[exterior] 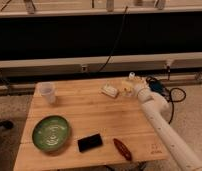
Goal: Stand the bottle upright
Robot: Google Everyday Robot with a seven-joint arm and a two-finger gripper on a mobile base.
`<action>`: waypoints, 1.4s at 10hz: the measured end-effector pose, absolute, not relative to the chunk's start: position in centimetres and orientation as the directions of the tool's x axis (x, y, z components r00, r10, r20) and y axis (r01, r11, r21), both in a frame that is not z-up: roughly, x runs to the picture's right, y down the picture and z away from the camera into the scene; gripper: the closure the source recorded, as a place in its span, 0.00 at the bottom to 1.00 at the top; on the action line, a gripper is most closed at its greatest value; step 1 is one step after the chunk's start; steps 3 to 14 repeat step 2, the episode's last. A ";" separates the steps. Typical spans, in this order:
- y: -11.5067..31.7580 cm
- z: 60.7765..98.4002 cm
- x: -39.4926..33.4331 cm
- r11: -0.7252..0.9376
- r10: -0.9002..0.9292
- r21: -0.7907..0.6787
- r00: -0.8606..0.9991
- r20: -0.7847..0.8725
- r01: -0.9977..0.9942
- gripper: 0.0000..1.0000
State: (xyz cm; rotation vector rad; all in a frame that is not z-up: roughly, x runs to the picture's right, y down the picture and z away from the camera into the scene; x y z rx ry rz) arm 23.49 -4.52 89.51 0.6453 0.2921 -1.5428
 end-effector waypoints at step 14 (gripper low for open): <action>-5.4 88.6 23.2 -0.119 -0.833 0.184 0.003 -0.553 0.976 0.20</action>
